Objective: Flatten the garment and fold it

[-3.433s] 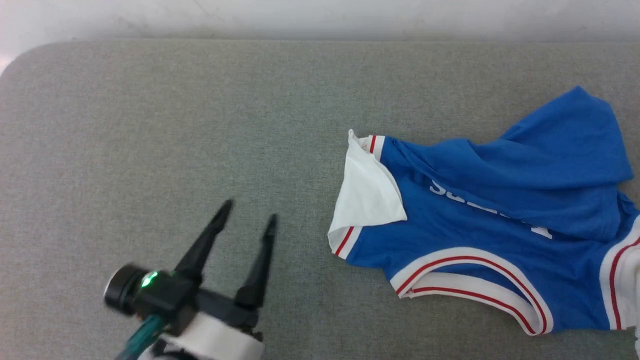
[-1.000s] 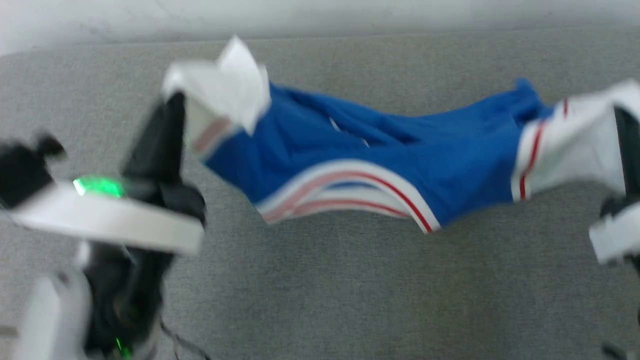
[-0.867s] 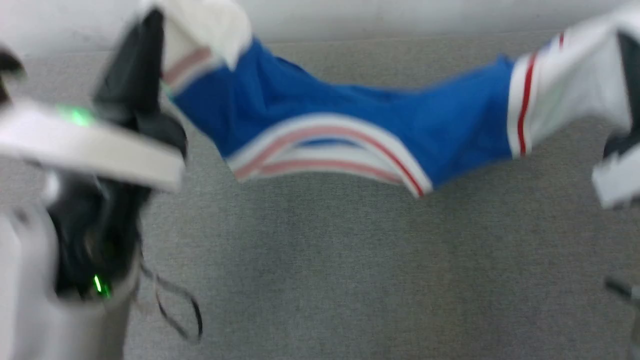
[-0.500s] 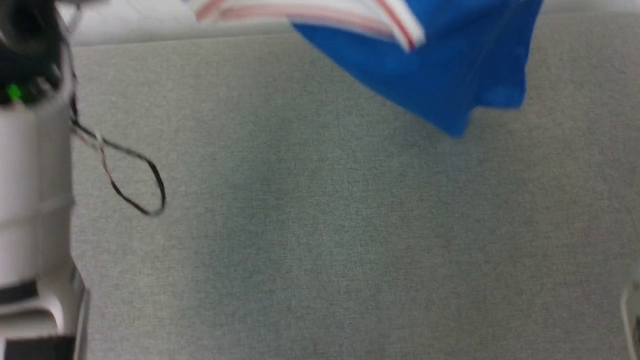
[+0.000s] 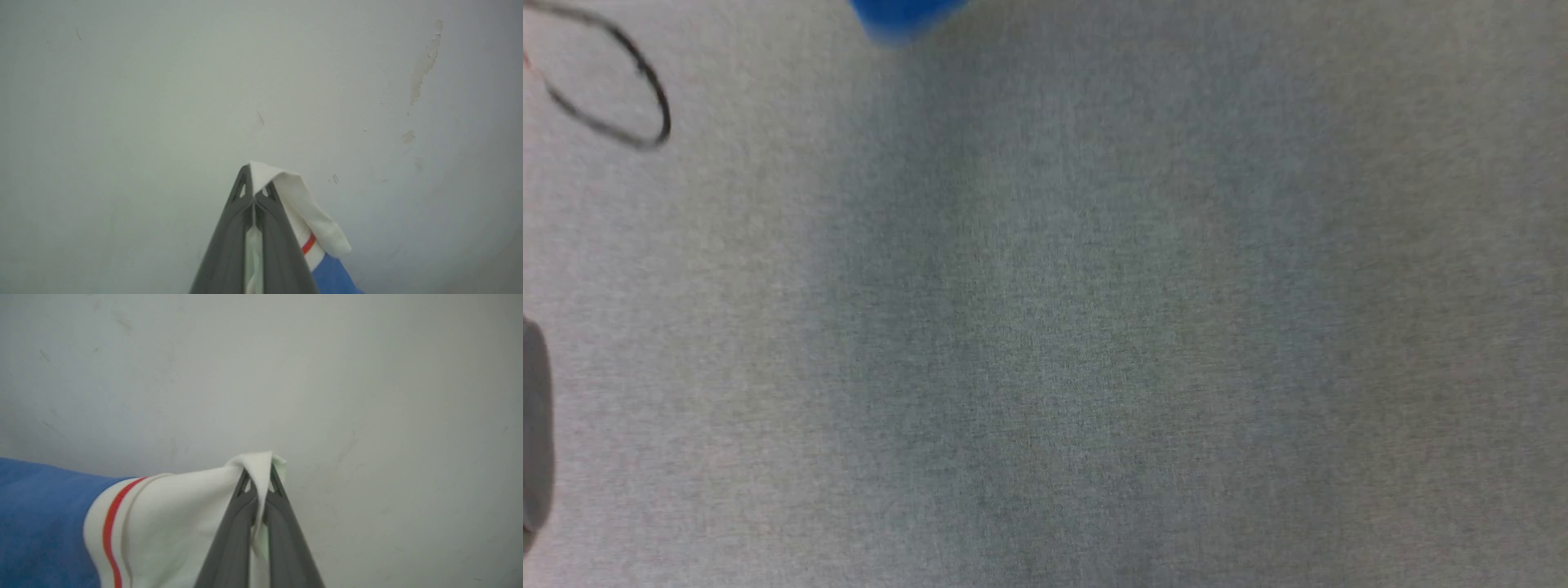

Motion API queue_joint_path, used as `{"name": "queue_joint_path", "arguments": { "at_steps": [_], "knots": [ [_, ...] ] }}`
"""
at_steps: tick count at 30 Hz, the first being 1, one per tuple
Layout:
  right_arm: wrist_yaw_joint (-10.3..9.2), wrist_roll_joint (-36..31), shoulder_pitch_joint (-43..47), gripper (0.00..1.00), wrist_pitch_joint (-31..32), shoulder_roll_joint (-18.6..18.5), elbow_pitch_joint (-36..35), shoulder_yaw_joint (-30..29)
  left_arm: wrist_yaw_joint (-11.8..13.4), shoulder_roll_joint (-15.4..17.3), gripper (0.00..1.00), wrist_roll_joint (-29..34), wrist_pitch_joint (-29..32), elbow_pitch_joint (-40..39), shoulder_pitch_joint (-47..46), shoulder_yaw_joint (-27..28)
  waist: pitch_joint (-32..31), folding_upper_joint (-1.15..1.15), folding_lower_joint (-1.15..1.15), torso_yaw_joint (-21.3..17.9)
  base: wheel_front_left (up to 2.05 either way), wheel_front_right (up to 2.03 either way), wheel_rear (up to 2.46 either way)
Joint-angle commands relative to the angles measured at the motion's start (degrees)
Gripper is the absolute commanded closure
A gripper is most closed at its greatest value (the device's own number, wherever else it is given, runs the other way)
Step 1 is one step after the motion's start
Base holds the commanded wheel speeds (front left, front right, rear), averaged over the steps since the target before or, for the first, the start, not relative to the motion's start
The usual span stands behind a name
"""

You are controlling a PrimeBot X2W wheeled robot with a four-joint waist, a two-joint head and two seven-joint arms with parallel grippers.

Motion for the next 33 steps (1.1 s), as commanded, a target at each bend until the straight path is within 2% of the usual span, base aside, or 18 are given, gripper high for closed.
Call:
{"name": "queue_joint_path", "arguments": {
  "at_steps": [1, 10, 16, 20, 26, 29, 33],
  "knots": [
    [-0.06, -0.8, -1.4, 1.00, -0.9, -0.3, 0.9, 0.3, -0.6, 0.2, 1.00, 0.3, -0.7, 0.7, -1.3, -0.1, 3.7, 0.00, -0.01, 0.3, 0.00, 0.00, 0.00],
    [-0.06, -2.6, -8.5, 1.00, -5.1, -2.9, 6.6, 2.7, -3.8, -1.2, 1.00, -1.5, -6.7, 4.2, -7.0, 2.1, 12.8, 0.00, -0.01, 2.2, 0.00, 0.00, 0.00],
    [-0.06, -1.9, -8.5, 1.00, -7.2, -4.5, 6.5, 5.0, -6.4, -1.2, 1.00, -2.8, -13.8, 3.6, -5.7, 5.2, 17.8, 0.00, -0.01, 3.3, 0.00, 0.00, 0.00],
    [-0.06, 0.4, -6.4, 1.00, -8.3, -6.4, 4.6, 6.8, -8.5, -2.0, 1.00, -5.1, -16.6, 2.0, -2.0, 7.2, 18.3, 0.00, -0.01, 4.2, 0.00, 0.00, 0.00],
    [-0.06, 6.1, 1.0, 1.00, -7.5, -8.9, -2.8, 6.3, -10.5, -2.5, 1.00, -7.2, -17.2, -4.8, 7.1, 7.7, 17.4, 0.00, -0.01, 5.1, 0.00, 0.00, 0.00],
    [-0.06, 8.7, 7.9, 1.00, -6.4, -9.8, -9.2, 4.6, -10.2, -2.9, 1.00, -8.4, -16.9, -10.5, 13.3, 8.5, 16.0, 0.00, -0.01, 5.3, 0.00, 0.00, 0.00],
    [-0.06, 11.3, 19.6, 1.00, -3.8, -9.4, -19.9, 1.3, -8.2, -3.8, 1.00, -10.3, -16.0, -19.8, 23.7, 10.0, 13.5, 0.00, -0.01, 5.2, 0.00, 0.00, 0.00]
  ]
}}
